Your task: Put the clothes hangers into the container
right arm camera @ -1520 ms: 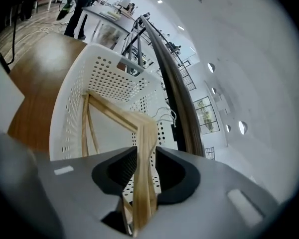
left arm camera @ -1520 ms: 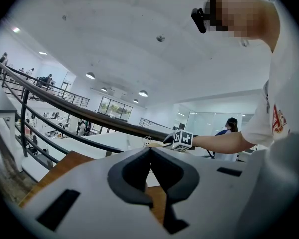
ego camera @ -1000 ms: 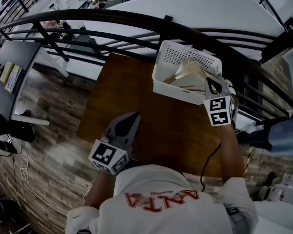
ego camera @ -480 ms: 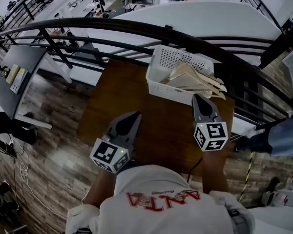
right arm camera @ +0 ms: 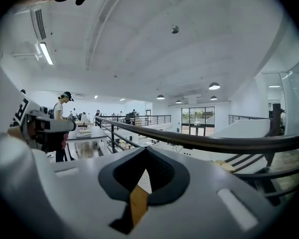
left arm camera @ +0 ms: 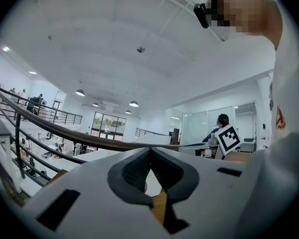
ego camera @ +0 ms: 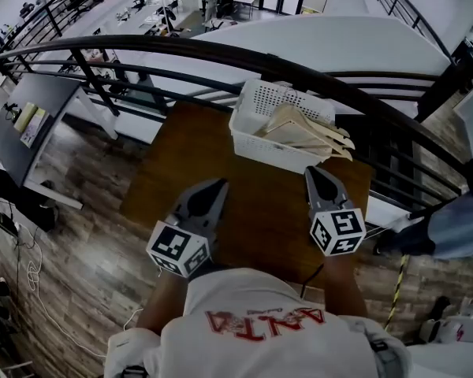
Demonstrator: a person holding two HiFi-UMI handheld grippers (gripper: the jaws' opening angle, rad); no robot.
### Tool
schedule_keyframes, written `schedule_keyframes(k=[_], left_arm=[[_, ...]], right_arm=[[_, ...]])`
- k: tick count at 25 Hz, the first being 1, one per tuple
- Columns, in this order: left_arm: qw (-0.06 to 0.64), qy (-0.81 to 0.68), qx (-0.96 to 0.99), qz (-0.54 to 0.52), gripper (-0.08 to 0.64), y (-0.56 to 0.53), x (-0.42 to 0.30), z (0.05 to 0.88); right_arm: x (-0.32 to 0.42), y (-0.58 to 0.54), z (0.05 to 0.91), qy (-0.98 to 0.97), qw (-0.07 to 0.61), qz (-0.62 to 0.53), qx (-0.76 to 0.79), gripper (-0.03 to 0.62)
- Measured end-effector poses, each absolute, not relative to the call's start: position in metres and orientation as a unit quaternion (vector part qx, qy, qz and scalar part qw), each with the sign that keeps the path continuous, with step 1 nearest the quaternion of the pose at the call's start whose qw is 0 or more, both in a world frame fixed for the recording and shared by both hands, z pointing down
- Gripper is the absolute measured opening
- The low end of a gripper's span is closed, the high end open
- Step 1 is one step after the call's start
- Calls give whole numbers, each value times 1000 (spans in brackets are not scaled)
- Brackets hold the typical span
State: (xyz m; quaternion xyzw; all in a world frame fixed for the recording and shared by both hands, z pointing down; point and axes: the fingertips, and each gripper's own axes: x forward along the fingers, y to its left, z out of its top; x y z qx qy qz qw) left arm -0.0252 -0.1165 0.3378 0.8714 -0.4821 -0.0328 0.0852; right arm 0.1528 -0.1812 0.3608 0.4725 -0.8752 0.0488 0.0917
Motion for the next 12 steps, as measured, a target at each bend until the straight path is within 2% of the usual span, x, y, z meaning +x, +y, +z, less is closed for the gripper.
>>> schedule_keyframes(k=[12], left_arm=[[77, -487, 869, -33, 9, -97, -13, 337]], right_arm=[[156, -160, 364, -885, 87, 42, 456, 2]])
